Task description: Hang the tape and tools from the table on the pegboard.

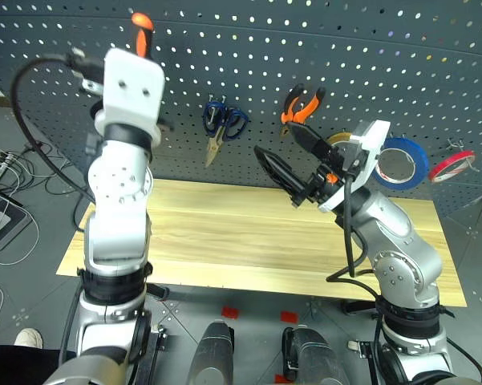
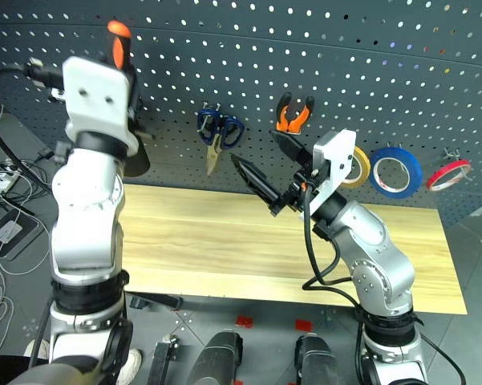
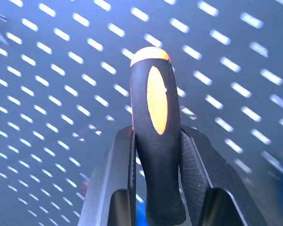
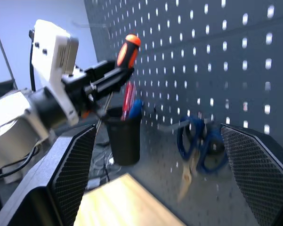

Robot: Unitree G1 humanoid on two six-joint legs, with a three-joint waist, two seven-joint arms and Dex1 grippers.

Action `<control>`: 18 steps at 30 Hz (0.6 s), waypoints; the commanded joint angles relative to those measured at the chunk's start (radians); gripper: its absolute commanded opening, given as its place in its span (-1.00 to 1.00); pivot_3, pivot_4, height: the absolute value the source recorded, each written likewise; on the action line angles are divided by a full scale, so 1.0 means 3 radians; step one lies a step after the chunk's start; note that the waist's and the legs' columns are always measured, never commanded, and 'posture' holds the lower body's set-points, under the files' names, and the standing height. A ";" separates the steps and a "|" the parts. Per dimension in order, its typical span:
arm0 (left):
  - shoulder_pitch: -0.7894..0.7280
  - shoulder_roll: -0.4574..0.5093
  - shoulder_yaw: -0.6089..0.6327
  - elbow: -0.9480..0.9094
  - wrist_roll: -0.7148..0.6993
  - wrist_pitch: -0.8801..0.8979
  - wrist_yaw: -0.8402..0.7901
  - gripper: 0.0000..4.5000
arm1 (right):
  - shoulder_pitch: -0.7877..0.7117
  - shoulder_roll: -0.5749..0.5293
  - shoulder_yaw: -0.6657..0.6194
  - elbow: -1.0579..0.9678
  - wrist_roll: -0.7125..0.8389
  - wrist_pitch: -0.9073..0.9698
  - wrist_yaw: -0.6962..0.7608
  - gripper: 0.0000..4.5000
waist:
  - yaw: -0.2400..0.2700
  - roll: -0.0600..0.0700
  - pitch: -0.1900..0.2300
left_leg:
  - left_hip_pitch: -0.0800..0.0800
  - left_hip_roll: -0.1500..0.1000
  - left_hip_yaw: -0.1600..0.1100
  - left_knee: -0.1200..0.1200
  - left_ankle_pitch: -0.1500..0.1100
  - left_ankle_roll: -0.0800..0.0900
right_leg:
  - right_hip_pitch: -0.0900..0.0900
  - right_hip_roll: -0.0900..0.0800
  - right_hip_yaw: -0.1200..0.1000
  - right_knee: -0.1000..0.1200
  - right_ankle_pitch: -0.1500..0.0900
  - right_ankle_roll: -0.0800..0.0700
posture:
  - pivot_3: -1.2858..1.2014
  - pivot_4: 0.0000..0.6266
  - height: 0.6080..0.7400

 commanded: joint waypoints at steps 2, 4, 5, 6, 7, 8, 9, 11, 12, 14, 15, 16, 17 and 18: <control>-0.0356 0.0087 0.0094 0.0350 0.0019 -0.0336 0.0107 -0.59 | -0.0215 0.0082 0.0012 0.0018 -0.0044 -0.0130 -0.0078 1.00 | 0.0023 0.0000 -0.0023 | 0.0001 0.0000 0.0001 0.0000 0.0000 0.0000 | 0.0000 0.0000 0.0001 0.0001 0.0000 0.0000 | 0.22 -0.60 1.00; -0.0487 0.0119 0.0117 0.0532 0.0016 -0.0451 0.0145 -0.59 | -0.0279 0.0104 0.0011 0.0062 -0.0069 -0.0145 -0.0107 1.00 | 0.0030 0.0001 -0.0027 | 0.0002 0.0000 0.0001 0.0000 0.0000 0.0000 | 0.0001 0.0000 0.0001 0.0001 0.0000 0.0000 | 0.22 -0.58 1.00; -0.0543 0.0135 0.0125 0.0615 0.0014 -0.0504 0.0160 -0.59 | -0.0299 0.0116 0.0011 0.0078 -0.0082 -0.0151 -0.0123 1.00 | 0.0033 0.0001 -0.0028 | 0.0002 -0.0001 0.0001 0.0001 0.0000 0.0000 | 0.0000 0.0000 0.0000 0.0002 0.0000 0.0000 | 0.22 -0.58 1.00; -0.0605 0.0150 0.0139 0.0715 0.0008 -0.0567 0.0182 -0.59 | -0.0313 0.0129 0.0017 0.0093 -0.0096 -0.0159 -0.0134 1.00 | 0.0035 0.0001 -0.0029 | 0.0002 -0.0001 0.0001 0.0001 0.0000 0.0000 | 0.0001 0.0000 0.0001 0.0003 0.0000 0.0000 | 0.22 -0.58 1.00; -0.0659 0.0166 0.0146 0.0805 0.0010 -0.0625 0.0202 -0.59 | -0.0323 0.0138 0.0022 0.0102 -0.0104 -0.0163 -0.0144 1.00 | 0.0037 0.0000 -0.0030 | 0.0003 -0.0001 0.0001 0.0002 0.0000 0.0000 | 0.0001 0.0000 0.0001 0.0004 0.0000 0.0000 | 0.22 -0.58 1.00; -0.0714 0.0183 0.0155 0.0911 0.0009 -0.0690 0.0224 -0.59 | -0.0332 0.0152 0.0031 0.0113 -0.0117 -0.0169 -0.0154 1.00 | 0.0037 0.0000 -0.0031 | 0.0003 -0.0001 0.0002 0.0002 0.0000 0.0000 | 0.0000 0.0000 0.0001 0.0004 0.0000 0.0000 | 0.22 -0.58 1.00; -0.0760 0.0192 0.0162 0.1002 0.0008 -0.0745 0.0249 -0.59 | -0.0339 0.0163 0.0034 0.0118 -0.0126 -0.0171 -0.0159 1.00 | 0.0037 0.0000 -0.0031 | 0.0004 -0.0001 0.0002 0.0002 0.0000 0.0000 | 0.0000 0.0000 0.0001 0.0005 0.0000 0.0000 | 0.21 -0.56 1.00; -0.0840 0.0213 0.0172 0.1194 0.0002 -0.0871 0.0290 -0.59 | -0.0353 0.0189 0.0043 0.0138 -0.0150 -0.0184 -0.0168 1.00 | 0.0036 0.0000 -0.0031 | 0.0004 -0.0001 0.0003 0.0002 0.0000 0.0000 | 0.0000 0.0000 0.0001 0.0006 0.0000 -0.0001 | 0.21 -0.55 1.00; -0.0879 0.0222 0.0176 0.1322 0.0001 -0.0954 0.0319 -0.59 | -0.0362 0.0202 0.0051 0.0151 -0.0166 -0.0193 -0.0176 1.00 | 0.0035 0.0000 -0.0031 | 0.0004 -0.0001 0.0003 0.0002 0.0000 0.0000 | 0.0000 0.0000 0.0001 0.0005 0.0000 -0.0001 | 0.21 -0.54 1.00; -0.0930 0.0220 0.0176 0.1517 0.0003 -0.1085 0.0373 -0.59 | -0.0370 0.0213 0.0053 0.0159 -0.0179 -0.0198 -0.0185 1.00 | 0.0031 0.0001 -0.0031 | 0.0005 -0.0001 0.0003 0.0002 0.0000 0.0000 | 0.0000 0.0000 0.0002 0.0007 0.0000 -0.0001 | 0.21 -0.53 1.00; -0.0946 0.0211 0.0172 0.1609 0.0002 -0.1145 0.0404 -0.59 | -0.0375 0.0217 0.0057 0.0167 -0.0185 -0.0202 -0.0191 1.00 | 0.0029 0.0001 -0.0031 | 0.0005 -0.0001 0.0003 0.0002 0.0000 0.0001 | 0.0000 0.0000 0.0002 0.0008 0.0000 -0.0001 | 0.21 -0.53 1.00; -0.0951 0.0185 0.0170 0.1688 -0.0007 -0.1191 0.0435 -0.59 | -0.0377 0.0222 0.0060 0.0176 -0.0190 -0.0207 -0.0197 1.00 | 0.0028 0.0001 -0.0031 | 0.0005 -0.0001 0.0003 0.0002 0.0000 0.0001 | 0.0000 0.0000 0.0001 0.0008 0.0000 -0.0001 | 0.21 -0.52 1.00; -0.0952 0.0157 0.0170 0.1748 -0.0019 -0.1227 0.0466 -0.59 | -0.0379 0.0225 0.0063 0.0178 -0.0195 -0.0207 -0.0203 1.00 | 0.0027 0.0001 -0.0031 | 0.0005 -0.0002 0.0003 0.0002 0.0000 0.0001 | 0.0000 0.0000 0.0001 0.0008 0.0000 -0.0001 | 0.21 -0.51 1.00; -0.0953 0.0141 0.0170 0.1786 -0.0027 -0.1253 0.0487 -0.59 | -0.0378 0.0227 0.0064 0.0178 -0.0198 -0.0207 -0.0207 1.00 | 0.0025 0.0001 -0.0031 | 0.0005 -0.0002 0.0003 0.0003 0.0000 0.0001 | 0.0000 0.0000 0.0002 0.0009 0.0000 -0.0001 | 0.21 -0.51 1.00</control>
